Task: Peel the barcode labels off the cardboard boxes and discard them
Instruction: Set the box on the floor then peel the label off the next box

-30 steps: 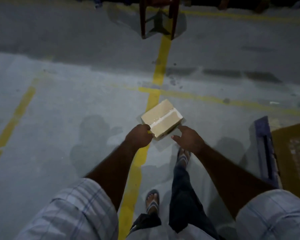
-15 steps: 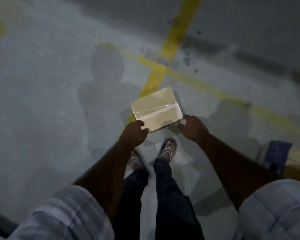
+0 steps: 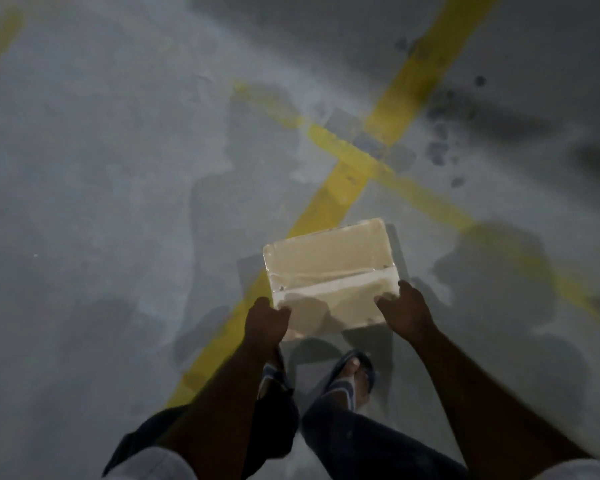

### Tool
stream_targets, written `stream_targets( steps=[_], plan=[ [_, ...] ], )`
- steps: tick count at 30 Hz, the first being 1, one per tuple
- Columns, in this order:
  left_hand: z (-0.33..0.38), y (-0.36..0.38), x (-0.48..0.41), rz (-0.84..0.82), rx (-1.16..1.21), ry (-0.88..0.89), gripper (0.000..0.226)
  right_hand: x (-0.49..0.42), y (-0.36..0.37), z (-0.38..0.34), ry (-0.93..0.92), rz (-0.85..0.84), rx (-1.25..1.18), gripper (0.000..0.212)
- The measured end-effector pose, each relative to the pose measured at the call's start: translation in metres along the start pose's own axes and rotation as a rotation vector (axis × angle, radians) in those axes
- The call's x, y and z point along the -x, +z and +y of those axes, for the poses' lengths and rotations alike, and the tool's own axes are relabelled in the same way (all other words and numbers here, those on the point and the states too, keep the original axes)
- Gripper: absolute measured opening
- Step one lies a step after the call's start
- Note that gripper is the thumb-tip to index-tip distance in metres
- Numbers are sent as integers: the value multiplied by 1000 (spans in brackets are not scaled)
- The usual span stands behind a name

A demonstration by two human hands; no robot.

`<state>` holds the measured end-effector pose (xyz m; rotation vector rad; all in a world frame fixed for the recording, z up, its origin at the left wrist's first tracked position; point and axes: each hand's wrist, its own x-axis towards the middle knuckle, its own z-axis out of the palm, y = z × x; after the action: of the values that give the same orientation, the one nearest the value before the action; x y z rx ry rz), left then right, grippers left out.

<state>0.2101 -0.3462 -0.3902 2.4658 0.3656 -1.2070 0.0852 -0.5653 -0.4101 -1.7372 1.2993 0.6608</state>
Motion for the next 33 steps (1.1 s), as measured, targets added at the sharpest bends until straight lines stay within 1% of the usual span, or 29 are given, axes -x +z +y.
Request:
stream_targets(
  steps=[1,3,4,6,8,10,12,15,17,19,20,21,23,24,25,26,27,29,30,31,32,33],
  plan=[
    [-7,9,-14,-9,60,-60,60,-18,10,8,13,22,-20,64],
    [-17,24,-38,-42,194,-123,57,-44,26,16,44,35,-43,64],
    [-22,32,-50,-78,266,-114,53,-52,30,18,66,33,-52,63],
    [-28,43,-71,-123,357,-49,55,-64,36,22,89,60,-71,60],
    [-28,41,-80,-113,397,0,57,-69,32,20,82,110,-67,63],
    [-17,21,-63,-63,386,49,60,-56,19,5,78,159,-97,72],
    [-1,-14,-31,17,334,125,58,-26,-1,-17,112,188,-153,76],
    [26,-86,42,189,267,306,62,39,-37,-58,110,215,-291,80],
    [47,-144,110,295,270,456,57,95,-64,-91,80,215,-407,79],
    [68,-202,188,369,269,630,55,153,-92,-127,8,151,-509,69],
    [76,-230,226,411,259,713,56,182,-104,-147,-3,78,-562,68],
    [82,-257,263,459,240,788,57,211,-115,-166,1,-19,-612,70],
    [84,-305,327,567,165,923,55,265,-131,-201,101,-222,-711,75],
    [83,-326,355,623,110,970,51,288,-136,-218,130,-288,-730,83],
    [82,-348,381,672,76,996,49,312,-139,-235,90,-359,-739,86],
    [78,-366,405,717,58,1006,49,336,-143,-254,31,-408,-728,80],
    [73,-383,428,767,45,1006,52,352,-144,-269,-43,-442,-707,67],
    [55,-407,466,877,28,973,56,394,-152,-307,-219,-417,-632,44],
    [41,-416,483,915,43,940,57,409,-156,-325,-318,-364,-560,39],
    [25,-425,502,939,74,899,60,422,-157,-341,-441,-301,-510,42],
    [9,-433,522,957,128,852,62,439,-159,-357,-572,-240,-456,53],
    [-7,-439,543,971,198,800,63,464,-161,-371,-688,-221,-392,61]
  ],
)
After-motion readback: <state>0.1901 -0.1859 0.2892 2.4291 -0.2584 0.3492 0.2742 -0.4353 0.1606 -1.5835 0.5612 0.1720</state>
